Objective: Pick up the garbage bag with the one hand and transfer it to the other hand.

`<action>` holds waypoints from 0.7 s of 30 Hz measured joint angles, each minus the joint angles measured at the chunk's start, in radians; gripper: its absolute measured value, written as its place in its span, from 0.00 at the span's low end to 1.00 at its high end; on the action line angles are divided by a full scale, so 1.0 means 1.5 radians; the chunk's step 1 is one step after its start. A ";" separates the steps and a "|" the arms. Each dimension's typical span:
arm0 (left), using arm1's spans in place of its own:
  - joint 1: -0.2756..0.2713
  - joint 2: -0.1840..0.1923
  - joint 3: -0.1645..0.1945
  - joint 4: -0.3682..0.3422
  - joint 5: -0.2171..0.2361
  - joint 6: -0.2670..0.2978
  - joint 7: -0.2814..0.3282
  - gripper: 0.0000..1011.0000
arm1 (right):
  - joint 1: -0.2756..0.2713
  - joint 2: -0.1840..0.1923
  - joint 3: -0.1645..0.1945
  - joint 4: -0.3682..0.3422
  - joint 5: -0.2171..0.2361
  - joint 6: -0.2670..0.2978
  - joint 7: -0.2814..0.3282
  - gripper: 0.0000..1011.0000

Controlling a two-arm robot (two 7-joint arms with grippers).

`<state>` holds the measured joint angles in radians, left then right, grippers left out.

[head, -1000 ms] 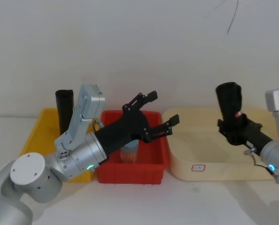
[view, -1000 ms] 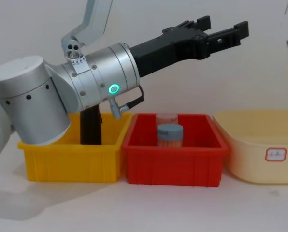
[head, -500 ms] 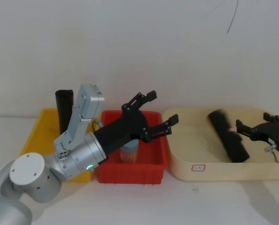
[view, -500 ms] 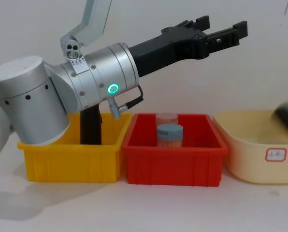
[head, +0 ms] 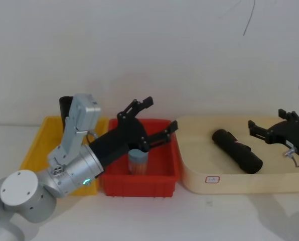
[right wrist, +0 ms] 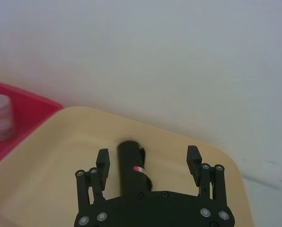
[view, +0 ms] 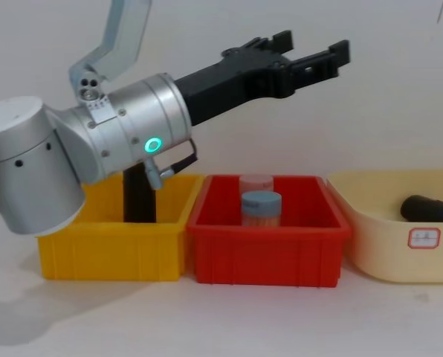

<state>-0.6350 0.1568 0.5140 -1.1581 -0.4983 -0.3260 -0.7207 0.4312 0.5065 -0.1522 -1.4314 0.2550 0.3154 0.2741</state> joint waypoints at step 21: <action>0.050 0.029 -0.014 -0.036 0.007 0.005 0.028 0.99 | 0.020 -0.036 -0.092 -0.012 0.002 0.011 0.089 0.99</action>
<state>-0.5599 0.2008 0.4934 -1.2118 -0.4878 -0.3181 -0.6791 0.4612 0.4524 -0.2900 -1.4490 0.2582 0.3314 0.4083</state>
